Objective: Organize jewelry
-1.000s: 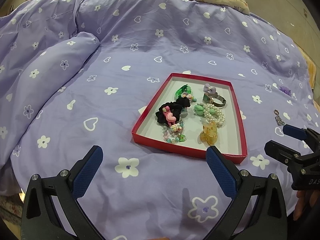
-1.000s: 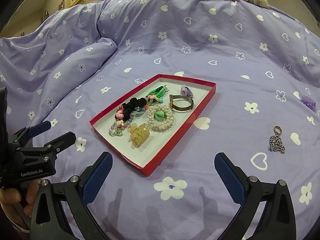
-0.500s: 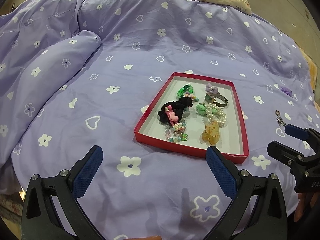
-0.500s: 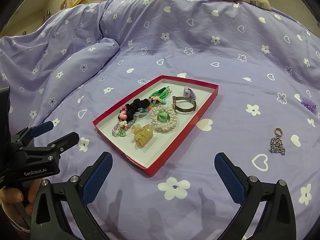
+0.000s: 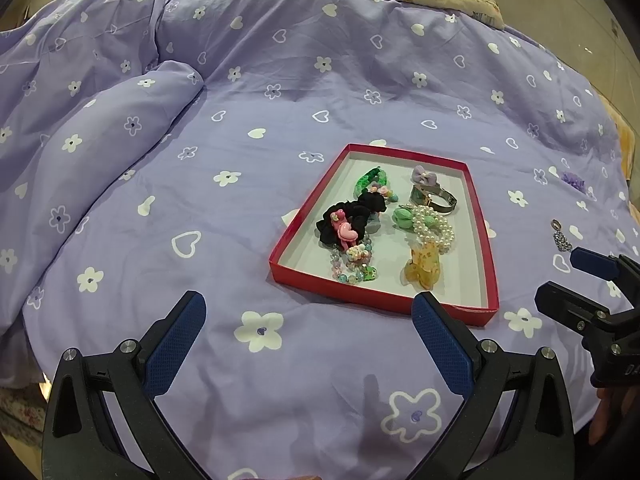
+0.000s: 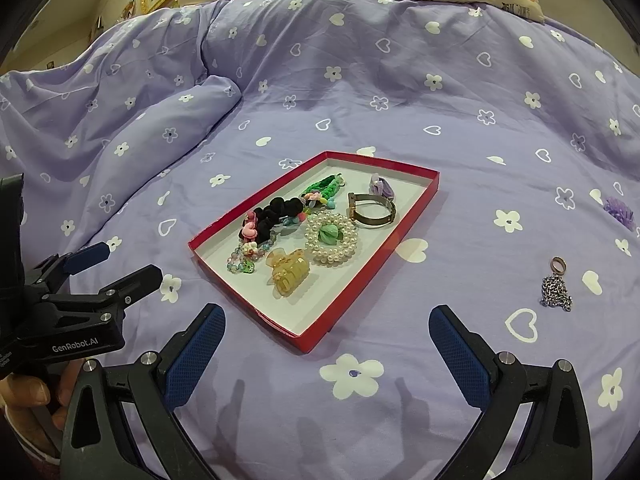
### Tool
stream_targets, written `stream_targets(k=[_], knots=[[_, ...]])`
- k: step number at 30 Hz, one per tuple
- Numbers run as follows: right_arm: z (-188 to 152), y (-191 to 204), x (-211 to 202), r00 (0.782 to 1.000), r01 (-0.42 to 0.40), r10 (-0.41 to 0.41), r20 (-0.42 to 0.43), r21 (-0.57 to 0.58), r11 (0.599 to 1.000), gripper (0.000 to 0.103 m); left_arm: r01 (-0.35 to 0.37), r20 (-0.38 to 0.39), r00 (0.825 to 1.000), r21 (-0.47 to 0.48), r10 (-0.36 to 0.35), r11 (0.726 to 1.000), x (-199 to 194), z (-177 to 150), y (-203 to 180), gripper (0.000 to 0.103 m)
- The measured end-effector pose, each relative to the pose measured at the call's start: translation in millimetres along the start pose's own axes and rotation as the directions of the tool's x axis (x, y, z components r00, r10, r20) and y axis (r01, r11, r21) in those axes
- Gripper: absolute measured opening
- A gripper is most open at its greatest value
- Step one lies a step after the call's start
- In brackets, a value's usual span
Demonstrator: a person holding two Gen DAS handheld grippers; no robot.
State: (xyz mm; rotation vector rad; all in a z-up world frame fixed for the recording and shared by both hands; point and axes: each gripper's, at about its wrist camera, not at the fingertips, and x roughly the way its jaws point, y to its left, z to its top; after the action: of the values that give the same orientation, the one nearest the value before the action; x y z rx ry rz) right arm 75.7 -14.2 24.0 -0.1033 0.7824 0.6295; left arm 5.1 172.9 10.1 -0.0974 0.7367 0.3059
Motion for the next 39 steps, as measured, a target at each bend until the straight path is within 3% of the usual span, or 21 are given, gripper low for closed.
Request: stream_targets(k=[39], knots=[[-1.4,4.6,-0.3,1.0,-0.005,0.005,0.001,-0.004,1.0,0.103,-0.008,0.001,1.0,0.006,0.008,1.0,-1.0,0.8,1.0,0.103]])
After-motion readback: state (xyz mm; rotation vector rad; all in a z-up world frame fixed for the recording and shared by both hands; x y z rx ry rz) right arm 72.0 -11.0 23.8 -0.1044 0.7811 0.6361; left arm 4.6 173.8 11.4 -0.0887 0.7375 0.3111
